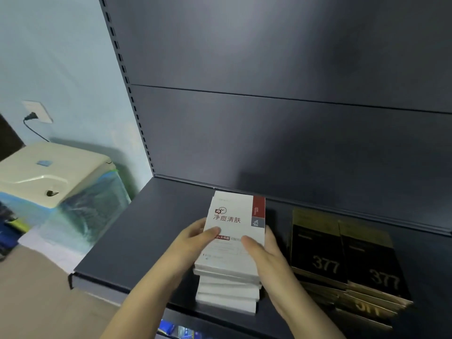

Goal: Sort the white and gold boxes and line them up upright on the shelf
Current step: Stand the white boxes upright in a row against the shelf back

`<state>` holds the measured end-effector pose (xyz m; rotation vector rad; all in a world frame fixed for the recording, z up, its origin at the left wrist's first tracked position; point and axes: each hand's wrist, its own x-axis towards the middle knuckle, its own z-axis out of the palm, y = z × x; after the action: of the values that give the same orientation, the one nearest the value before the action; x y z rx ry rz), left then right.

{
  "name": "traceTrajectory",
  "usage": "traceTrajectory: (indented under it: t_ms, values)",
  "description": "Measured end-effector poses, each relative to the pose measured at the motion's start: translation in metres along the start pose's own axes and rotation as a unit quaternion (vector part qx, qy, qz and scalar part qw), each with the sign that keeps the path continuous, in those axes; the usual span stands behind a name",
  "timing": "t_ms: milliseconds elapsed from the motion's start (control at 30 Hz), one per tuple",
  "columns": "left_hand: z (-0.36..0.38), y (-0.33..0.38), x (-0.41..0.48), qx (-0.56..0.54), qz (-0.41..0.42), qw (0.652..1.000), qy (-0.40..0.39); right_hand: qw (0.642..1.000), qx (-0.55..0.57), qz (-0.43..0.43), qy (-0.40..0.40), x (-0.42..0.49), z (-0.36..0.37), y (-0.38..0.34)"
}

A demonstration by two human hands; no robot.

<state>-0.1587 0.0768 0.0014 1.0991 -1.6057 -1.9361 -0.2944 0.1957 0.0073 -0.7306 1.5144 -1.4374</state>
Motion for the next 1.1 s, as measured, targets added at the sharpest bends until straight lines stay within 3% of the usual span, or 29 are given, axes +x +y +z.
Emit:
traceTrajectory:
  t_ms: [133,367,533,667,833,933,1100]
  values:
    - [0.007,-0.001,-0.006,-0.041,0.011,0.999,0.01,1.0,0.013,-0.01,0.01,-0.002,0.003,0.0]
    - [0.018,0.001,-0.008,-0.137,0.055,0.982,0.121,0.998,0.039,-0.021,0.037,-0.002,0.008,-0.011]
    - [-0.001,0.01,-0.006,-0.18,0.084,0.977,0.083,0.997,-0.015,-0.032,0.068,0.006,0.026,-0.02]
    - [-0.005,0.01,0.005,-0.161,0.056,0.985,0.024,0.983,-0.062,-0.009,0.173,0.017,0.03,-0.024]
    - [-0.004,0.008,0.018,-0.144,0.007,0.989,0.007,0.949,-0.063,0.044,0.304,0.019,0.026,-0.024]
    - [-0.007,0.009,0.021,-0.138,0.005,0.99,0.025,0.945,-0.067,0.051,0.316,0.017,0.032,-0.025]
    - [-0.009,0.01,0.024,-0.231,-0.009,0.973,-0.005,0.939,-0.105,0.05,0.323,0.016,0.04,-0.03]
